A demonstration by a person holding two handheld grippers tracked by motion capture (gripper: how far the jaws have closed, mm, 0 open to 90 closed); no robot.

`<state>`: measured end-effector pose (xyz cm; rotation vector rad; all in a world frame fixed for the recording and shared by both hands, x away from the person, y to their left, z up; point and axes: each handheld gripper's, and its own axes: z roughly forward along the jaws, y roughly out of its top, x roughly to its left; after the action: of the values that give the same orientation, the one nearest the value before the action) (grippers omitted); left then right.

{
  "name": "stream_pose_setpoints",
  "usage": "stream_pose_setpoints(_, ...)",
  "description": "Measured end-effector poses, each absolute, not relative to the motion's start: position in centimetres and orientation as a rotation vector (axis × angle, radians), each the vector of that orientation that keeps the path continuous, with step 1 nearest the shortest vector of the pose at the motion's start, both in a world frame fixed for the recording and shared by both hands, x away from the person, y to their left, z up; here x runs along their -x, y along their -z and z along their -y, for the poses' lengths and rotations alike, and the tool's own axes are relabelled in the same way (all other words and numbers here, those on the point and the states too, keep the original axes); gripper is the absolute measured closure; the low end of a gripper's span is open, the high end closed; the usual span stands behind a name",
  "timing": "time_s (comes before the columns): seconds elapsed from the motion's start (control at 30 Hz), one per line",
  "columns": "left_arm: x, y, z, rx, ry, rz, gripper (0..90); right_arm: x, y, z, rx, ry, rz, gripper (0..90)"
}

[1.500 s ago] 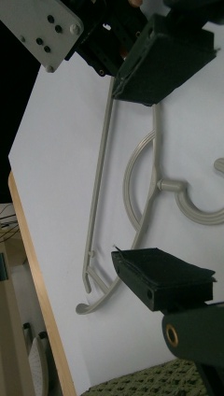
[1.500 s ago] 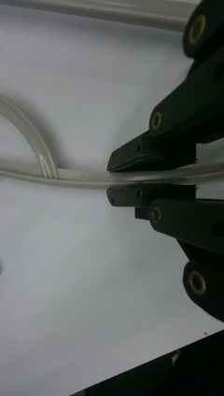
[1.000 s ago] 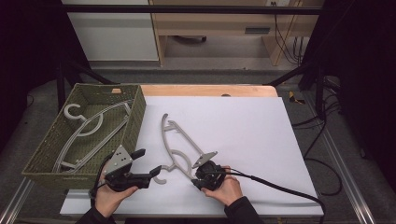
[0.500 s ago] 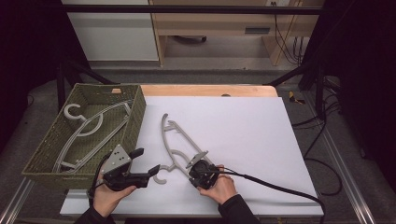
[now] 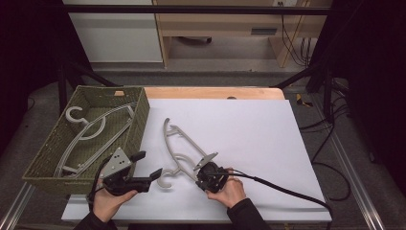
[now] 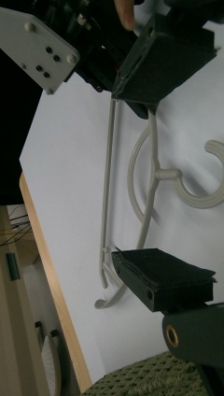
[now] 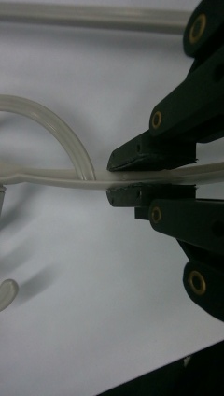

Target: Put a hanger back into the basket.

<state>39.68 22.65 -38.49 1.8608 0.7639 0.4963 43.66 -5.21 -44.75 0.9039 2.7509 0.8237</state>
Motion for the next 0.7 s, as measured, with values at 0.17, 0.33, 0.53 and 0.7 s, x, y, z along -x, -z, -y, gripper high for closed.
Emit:
stream_pose_setpoints(0.17,-39.5,37.6,-23.2,-1.847,-0.506,-0.734,17.8,-43.6,42.3,6.5,-0.873,-0.866,-2.75,83.1)
stream_pose_setpoints(0.33,-39.3,36.9,-23.8,-1.841,-0.515,-0.714,17.6,-43.6,40.1,8.2,-0.867,-0.934,-2.761,83.5)
stream_pose_setpoints(0.53,-39.4,36.8,-24.1,-1.839,-0.522,-0.722,17.6,-43.9,40.3,9.0,-0.902,-0.969,-2.79,83.4)
stream_pose_setpoints(0.7,-39.5,37.0,-23.9,-1.848,-0.519,-0.717,17.7,-43.8,41.0,9.3,-0.899,-1.012,-2.786,83.4)
